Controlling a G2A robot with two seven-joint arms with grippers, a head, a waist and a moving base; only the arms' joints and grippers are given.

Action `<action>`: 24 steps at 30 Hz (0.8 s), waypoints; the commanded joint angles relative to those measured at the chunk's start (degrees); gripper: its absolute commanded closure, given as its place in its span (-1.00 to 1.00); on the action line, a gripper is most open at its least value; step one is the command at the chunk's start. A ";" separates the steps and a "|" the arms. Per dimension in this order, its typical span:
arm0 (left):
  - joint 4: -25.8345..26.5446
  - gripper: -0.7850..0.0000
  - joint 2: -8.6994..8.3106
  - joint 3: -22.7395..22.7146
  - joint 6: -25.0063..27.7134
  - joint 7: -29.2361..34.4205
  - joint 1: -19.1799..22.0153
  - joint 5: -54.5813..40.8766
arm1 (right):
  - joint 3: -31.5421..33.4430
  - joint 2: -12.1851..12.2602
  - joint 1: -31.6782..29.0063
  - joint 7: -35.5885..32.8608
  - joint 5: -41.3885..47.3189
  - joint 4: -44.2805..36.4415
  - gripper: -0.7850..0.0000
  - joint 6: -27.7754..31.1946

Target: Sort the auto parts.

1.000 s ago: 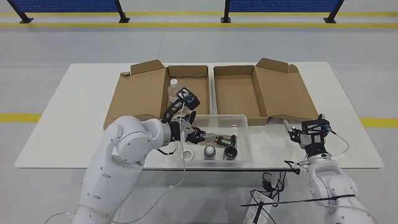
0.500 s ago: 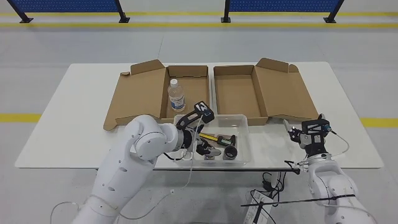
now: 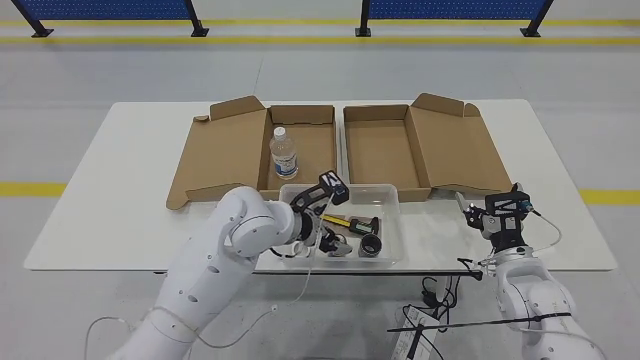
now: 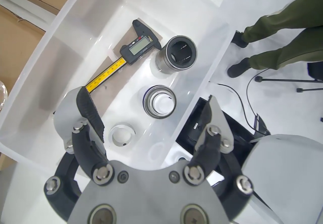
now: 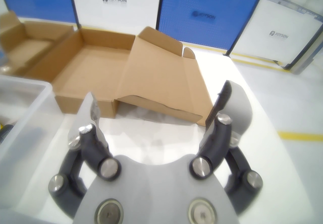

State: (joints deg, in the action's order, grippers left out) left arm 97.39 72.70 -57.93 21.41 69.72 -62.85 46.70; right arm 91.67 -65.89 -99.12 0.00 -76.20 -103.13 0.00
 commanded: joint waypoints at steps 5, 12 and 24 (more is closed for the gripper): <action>-1.06 -0.81 -0.18 1.12 0.14 -0.32 0.57 -0.05 | 0.00 0.00 0.00 0.00 0.00 0.00 -1.00 0.00; -1.95 -0.69 -0.37 2.12 -0.10 -0.71 1.32 -0.17 | 0.00 0.00 0.00 0.00 0.00 0.00 -1.00 0.00; -2.72 -0.61 -0.83 3.59 0.33 -0.63 2.11 -0.56 | 0.00 0.00 0.00 0.00 0.00 0.00 -1.00 0.00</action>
State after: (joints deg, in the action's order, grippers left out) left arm 94.74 71.90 -54.49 21.70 69.12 -60.78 46.15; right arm 91.67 -65.89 -99.12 0.00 -76.20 -103.13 0.00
